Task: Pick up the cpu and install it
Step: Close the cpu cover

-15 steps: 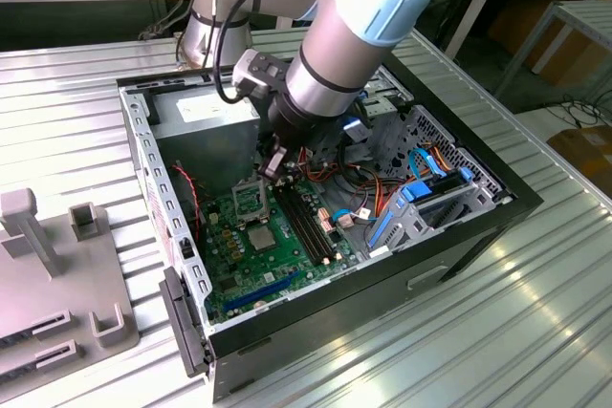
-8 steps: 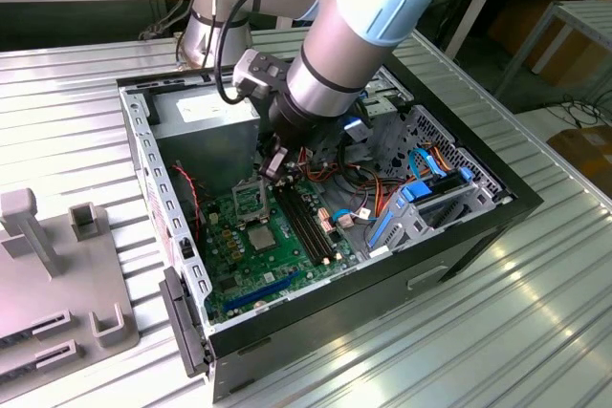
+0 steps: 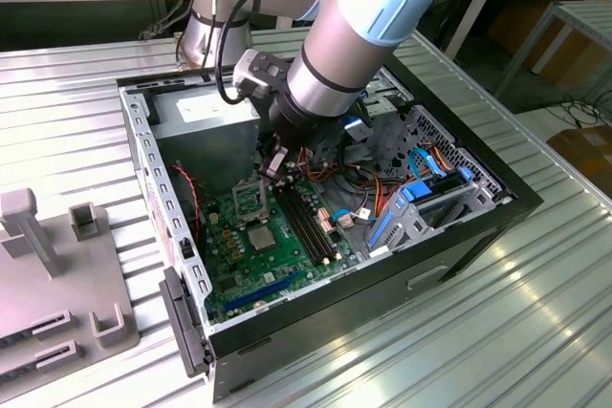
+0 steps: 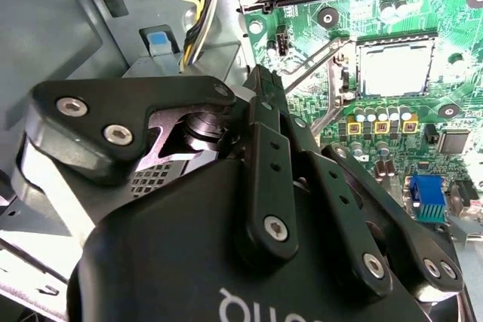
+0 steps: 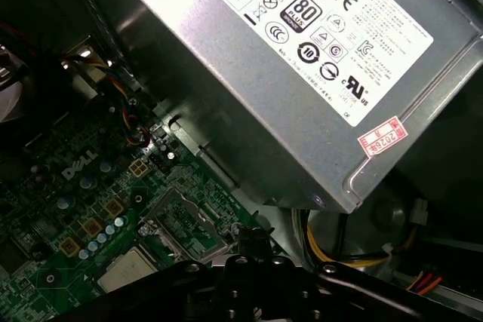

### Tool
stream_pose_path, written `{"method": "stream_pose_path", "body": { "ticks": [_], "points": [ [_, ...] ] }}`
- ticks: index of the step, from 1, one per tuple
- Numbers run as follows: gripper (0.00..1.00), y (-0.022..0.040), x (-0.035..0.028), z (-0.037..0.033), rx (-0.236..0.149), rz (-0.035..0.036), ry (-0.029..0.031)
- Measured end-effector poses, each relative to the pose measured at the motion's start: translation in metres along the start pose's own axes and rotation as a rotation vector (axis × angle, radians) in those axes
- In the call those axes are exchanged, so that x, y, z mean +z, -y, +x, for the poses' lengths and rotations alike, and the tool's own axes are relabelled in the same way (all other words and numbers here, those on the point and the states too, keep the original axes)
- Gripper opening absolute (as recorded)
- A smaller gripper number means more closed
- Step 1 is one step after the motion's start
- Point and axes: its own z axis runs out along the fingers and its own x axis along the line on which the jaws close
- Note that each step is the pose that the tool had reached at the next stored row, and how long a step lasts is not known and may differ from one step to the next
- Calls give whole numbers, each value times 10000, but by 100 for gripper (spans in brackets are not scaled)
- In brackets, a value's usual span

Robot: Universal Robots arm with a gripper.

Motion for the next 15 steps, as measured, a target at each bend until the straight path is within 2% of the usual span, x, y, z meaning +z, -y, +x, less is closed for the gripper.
{"method": "stream_pose_path", "body": {
  "ticks": [15],
  "points": [
    [11, 18, -25, 22, -18, -49, 45]
  ]
}}
